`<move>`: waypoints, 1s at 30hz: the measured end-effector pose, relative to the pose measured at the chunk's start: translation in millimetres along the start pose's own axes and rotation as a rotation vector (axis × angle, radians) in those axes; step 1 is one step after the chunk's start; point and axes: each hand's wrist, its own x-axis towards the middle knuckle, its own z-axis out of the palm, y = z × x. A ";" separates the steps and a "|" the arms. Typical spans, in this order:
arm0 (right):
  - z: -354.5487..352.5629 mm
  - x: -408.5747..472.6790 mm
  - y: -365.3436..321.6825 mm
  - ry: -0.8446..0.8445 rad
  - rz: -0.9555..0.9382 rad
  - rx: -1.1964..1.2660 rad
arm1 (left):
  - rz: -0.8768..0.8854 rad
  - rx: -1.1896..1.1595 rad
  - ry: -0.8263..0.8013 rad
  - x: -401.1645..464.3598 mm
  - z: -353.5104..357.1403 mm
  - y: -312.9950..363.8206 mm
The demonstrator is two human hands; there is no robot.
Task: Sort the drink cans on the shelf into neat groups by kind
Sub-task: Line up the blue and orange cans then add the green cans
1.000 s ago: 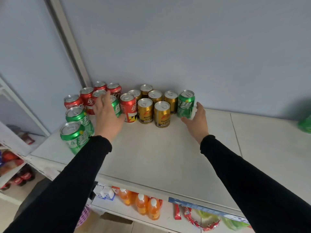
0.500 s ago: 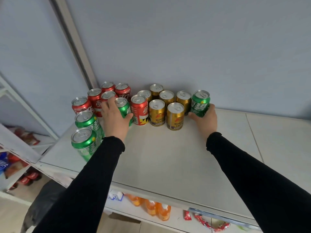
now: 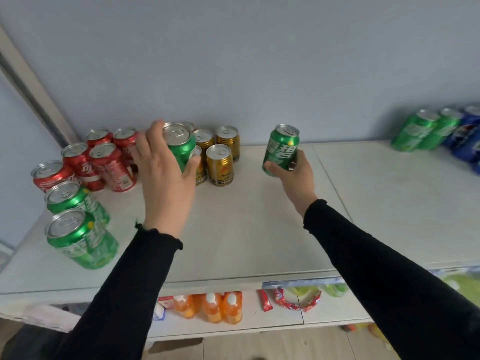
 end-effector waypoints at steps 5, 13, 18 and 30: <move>-70.1 -20.2 -4.2 0.058 -0.007 0.002 | 0.064 -0.244 -0.204 -4.6 48.3 60.8; -237.6 -26.4 23.7 0.158 -0.005 -0.092 | 0.165 -0.488 -0.476 -50.9 145.4 198.8; -354.6 -16.9 56.8 0.172 -0.006 -0.186 | 0.215 -0.525 -0.597 -90.1 212.8 291.5; -439.4 74.7 119.5 0.150 0.021 -0.247 | 0.300 -0.303 -0.691 -93.1 327.7 388.7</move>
